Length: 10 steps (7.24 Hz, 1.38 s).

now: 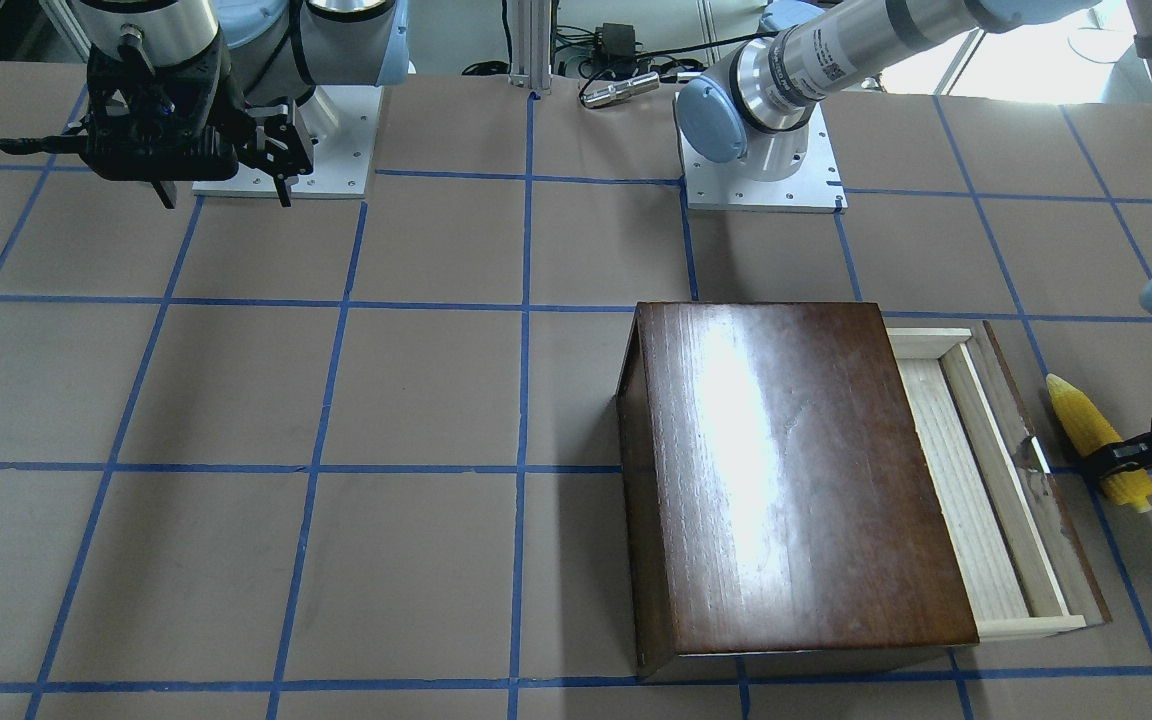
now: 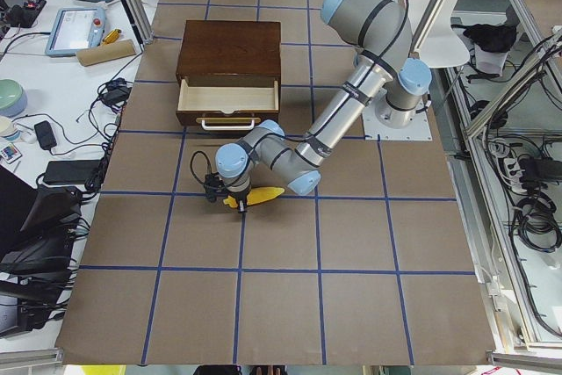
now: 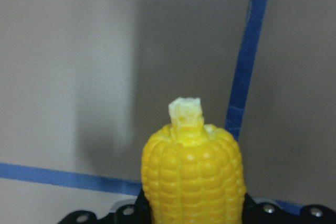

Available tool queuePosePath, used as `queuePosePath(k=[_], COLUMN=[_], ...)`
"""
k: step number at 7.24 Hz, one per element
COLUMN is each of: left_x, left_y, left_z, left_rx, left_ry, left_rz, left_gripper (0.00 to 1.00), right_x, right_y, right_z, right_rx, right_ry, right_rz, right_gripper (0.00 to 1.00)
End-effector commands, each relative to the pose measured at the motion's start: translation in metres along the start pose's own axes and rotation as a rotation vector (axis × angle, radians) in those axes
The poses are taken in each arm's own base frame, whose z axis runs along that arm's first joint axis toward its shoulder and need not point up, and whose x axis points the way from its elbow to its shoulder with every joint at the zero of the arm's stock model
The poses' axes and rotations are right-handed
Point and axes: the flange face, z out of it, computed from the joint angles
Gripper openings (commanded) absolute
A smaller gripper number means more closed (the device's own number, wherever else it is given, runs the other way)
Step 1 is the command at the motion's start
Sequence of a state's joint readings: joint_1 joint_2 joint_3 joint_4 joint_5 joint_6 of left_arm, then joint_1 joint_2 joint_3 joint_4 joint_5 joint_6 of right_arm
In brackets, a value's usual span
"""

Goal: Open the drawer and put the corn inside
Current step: 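Lift the corn cob off the table with the left gripper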

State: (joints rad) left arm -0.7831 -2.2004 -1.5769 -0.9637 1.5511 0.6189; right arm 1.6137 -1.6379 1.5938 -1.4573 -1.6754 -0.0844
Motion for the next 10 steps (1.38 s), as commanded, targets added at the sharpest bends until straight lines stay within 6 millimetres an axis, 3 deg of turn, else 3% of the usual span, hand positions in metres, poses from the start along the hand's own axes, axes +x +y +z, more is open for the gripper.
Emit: queuePosePath(k=[1, 2, 3, 5, 6, 8, 10], left_x=[0.0, 0.001, 0.004, 0.02, 0.04, 0.104, 0.175], left_y=[-0.001, 0.0, 0.0, 0.006, 0.01, 0.011, 0.006], left_z=[-0.001, -0.005, -0.026, -0.086, -0.118, -0.182, -0.206], left_rx=[0.001, 0.006, 0.023, 0.056, 0.065, 0.136, 0.173], left_ry=[-0.003, -0.004, -0.02, -0.046, -0.049, -0.048, -0.039], left_rz=[0.002, 0.002, 0.01, 0.032, 0.047, 0.103, 0.135], left_gripper=[0.0, 0.0, 0.0, 0.0, 0.0, 0.0, 0.0], right_x=[0.0, 0.0, 0.0, 0.0, 0.0, 0.0, 0.0], right_y=[0.0, 0.0, 0.0, 0.0, 0.0, 0.0, 0.0], right_z=[0.0, 0.0, 0.0, 0.001, 0.0, 0.001, 0.0], right_rx=[0.0, 0.0, 0.0, -0.001, 0.0, -0.001, -0.001], right_ry=[0.001, 0.0, 0.001, 0.0, 0.0, 0.0, 0.0], right_rz=[0.0, 0.0, 0.0, 0.0, 0.0, 0.0, 0.0], right_gripper=[1.0, 1.0, 1.0, 1.0, 1.0, 1.0, 1.0])
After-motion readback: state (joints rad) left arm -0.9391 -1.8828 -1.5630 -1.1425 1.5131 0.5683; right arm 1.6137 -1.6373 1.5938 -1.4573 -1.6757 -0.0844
